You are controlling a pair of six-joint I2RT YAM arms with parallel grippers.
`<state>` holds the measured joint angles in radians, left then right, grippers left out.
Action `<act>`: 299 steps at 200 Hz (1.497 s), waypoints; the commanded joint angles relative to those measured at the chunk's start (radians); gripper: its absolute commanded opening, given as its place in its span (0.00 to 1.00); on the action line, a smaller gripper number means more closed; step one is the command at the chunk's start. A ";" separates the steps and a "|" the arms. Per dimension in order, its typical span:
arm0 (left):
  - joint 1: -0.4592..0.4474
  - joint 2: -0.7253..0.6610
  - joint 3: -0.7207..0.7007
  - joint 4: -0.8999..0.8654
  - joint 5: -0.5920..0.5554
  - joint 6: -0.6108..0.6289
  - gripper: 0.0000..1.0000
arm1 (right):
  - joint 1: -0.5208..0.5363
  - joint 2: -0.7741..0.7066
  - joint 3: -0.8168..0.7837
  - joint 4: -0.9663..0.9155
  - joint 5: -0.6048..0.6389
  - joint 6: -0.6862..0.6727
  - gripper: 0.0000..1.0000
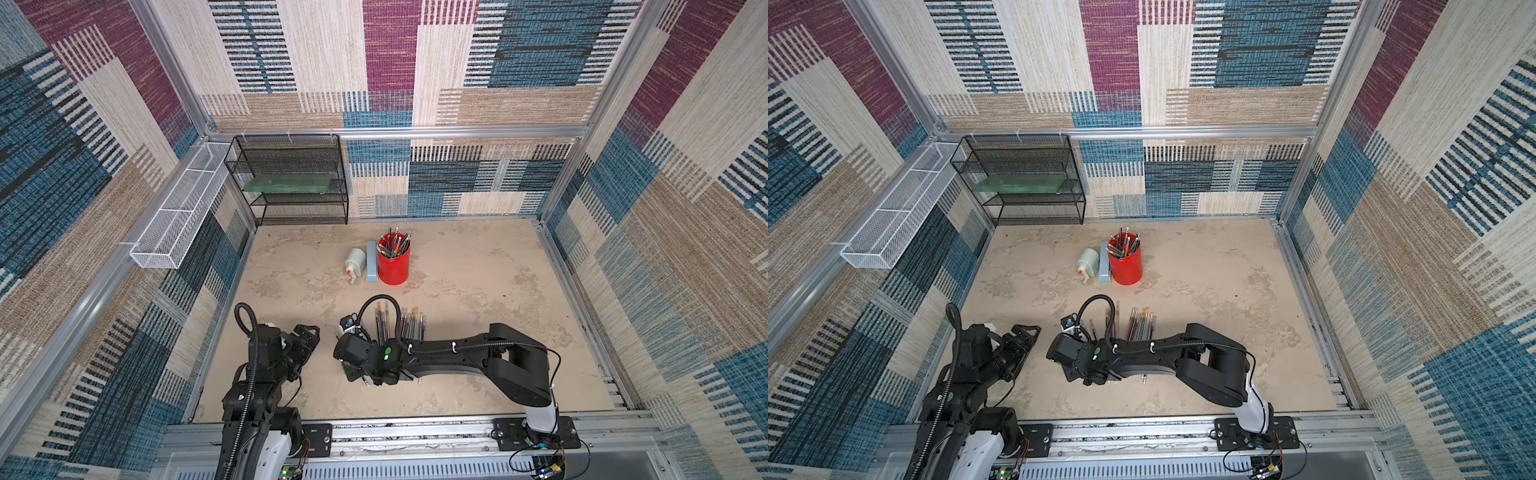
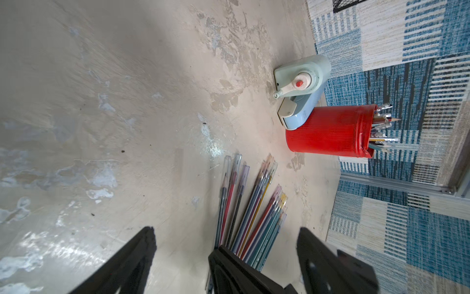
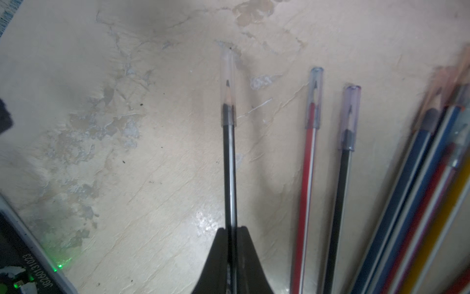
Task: Remove the protective cover of the pencils
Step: Pick up the pencil from the center of the board, then remove the protective sleeve from the pencil.
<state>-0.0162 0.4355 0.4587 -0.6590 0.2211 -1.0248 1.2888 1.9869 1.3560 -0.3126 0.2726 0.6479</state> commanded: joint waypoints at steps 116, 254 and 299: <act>-0.002 0.005 -0.055 0.151 0.116 0.004 0.64 | 0.064 -0.130 -0.075 0.203 -0.036 0.004 0.00; -0.002 0.009 -0.052 0.133 0.089 0.022 0.20 | 0.080 -0.117 -0.049 0.198 -0.053 -0.007 0.00; -0.003 0.012 -0.051 0.128 0.079 0.024 0.12 | 0.081 -0.113 -0.045 0.196 -0.058 -0.006 0.01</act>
<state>-0.0181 0.4454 0.4023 -0.5472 0.2981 -1.0241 1.3678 1.8671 1.3025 -0.1402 0.2203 0.6453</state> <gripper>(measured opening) 0.137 0.116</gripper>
